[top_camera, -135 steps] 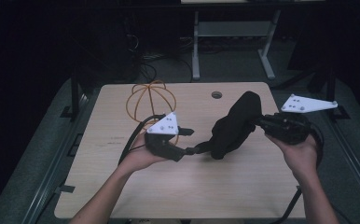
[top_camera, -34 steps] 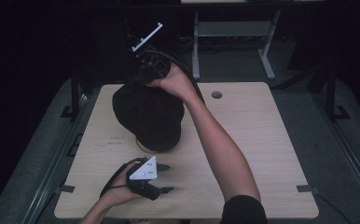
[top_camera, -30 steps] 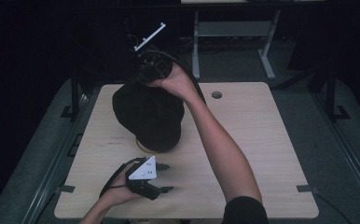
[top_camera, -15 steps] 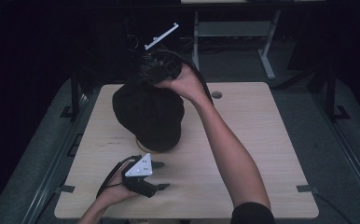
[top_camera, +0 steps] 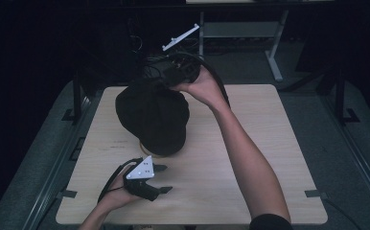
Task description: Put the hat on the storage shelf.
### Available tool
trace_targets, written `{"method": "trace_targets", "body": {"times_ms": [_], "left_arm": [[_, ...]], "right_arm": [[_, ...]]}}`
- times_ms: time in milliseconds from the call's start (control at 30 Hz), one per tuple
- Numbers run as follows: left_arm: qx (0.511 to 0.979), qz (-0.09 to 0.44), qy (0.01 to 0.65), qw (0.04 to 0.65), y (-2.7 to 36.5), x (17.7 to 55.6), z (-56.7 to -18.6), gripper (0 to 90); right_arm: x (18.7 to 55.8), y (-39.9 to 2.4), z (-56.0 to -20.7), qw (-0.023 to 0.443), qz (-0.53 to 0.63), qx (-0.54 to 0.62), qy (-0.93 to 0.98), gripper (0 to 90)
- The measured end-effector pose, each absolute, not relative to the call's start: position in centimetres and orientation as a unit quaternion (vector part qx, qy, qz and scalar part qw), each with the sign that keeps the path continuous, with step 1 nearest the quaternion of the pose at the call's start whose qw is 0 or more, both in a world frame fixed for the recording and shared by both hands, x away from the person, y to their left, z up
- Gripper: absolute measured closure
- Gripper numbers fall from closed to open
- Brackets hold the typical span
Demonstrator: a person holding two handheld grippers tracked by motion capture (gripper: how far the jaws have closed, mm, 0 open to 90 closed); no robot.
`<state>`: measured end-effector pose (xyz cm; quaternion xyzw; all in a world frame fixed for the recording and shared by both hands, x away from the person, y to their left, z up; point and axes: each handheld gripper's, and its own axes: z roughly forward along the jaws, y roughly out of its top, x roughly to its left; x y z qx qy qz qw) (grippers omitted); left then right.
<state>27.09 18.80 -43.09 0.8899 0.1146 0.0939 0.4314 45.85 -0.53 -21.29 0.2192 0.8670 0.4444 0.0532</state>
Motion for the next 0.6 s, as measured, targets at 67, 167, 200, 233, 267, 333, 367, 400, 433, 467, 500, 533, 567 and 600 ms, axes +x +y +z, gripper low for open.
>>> {"method": "trace_targets", "body": {"times_ms": [67, 167, 200, 233, 267, 333, 367, 400, 433, 467, 500, 533, 567, 600], "left_arm": [[0.889, 0.093, 0.117, 0.432, 18.8, 27.1, -43.1, 29.2], [0.889, 0.094, 0.118, 0.432, 18.9, 27.1, -43.2, 29.1], [0.889, 0.094, 0.119, 0.432, 18.9, 27.1, -43.2, 29.1], [0.889, 0.094, 0.119, 0.432, 19.0, 27.1, -43.2, 29.1], [0.889, 0.095, 0.119, 0.431, 19.0, 27.2, -43.2, 29.1], [0.888, 0.096, 0.12, 0.434, 19.1, 27.1, -43.2, 29.1], [0.888, 0.097, 0.12, 0.433, 19.1, 27.1, -43.2, 29.1], [0.887, 0.098, 0.121, 0.434, 19.1, 27.1, -43.2, 29.1], [0.887, 0.097, 0.121, 0.434, 19.1, 27.1, -43.2, 29.1], [0.888, 0.097, 0.12, 0.433, 19.1, 27.1, -43.2, 29.1], [0.889, 0.098, 0.12, 0.432, 19.0, 27.0, -43.3, 29.1], [0.888, 0.098, 0.12, 0.432, 19.0, 27.0, -43.3, 29.1], [0.888, 0.097, 0.12, 0.433, 19.0, 27.0, -43.3, 29.0], [0.888, 0.096, 0.119, 0.434, 19.0, 27.0, -43.3, 28.8]], "right_arm": [[45.7, -0.9, -21.3, 0.054, 0.443, 0.22, 0.867, 28.0], [45.5, -1.4, -21.3, 0.055, 0.445, 0.22, 0.867, 27.7], [45.4, -1.6, -21.3, 0.054, 0.446, 0.223, 0.865, 27.6], [45.4, -1.8, -21.3, 0.056, 0.445, 0.221, 0.866, 27.3], [45.4, -2.0, -21.4, 0.056, 0.444, 0.222, 0.866, 27.2], [45.2, -2.4, -21.4, 0.054, 0.444, 0.229, 0.865, 26.9], [45.2, -2.7, -21.5, 0.057, 0.445, 0.226, 0.865, 26.7], [45.1, -3.0, -21.5, 0.056, 0.446, 0.23, 0.863, 26.7], [45.0, -3.2, -21.5, 0.054, 0.446, 0.234, 0.862, 26.3], [45.0, -3.4, -21.5, 0.055, 0.445, 0.235, 0.863, 25.9], [44.9, -3.6, -21.6, 0.056, 0.445, 0.237, 0.862, 26.0], [44.9, -3.8, -21.6, 0.059, 0.446, 0.235, 0.861, 25.9], [44.7, -4.0, -21.6, 0.057, 0.445, 0.241, 0.861, 25.9], [44.7, -4.2, -21.6, 0.059, 0.445, 0.24, 0.861, 25.9]]}}
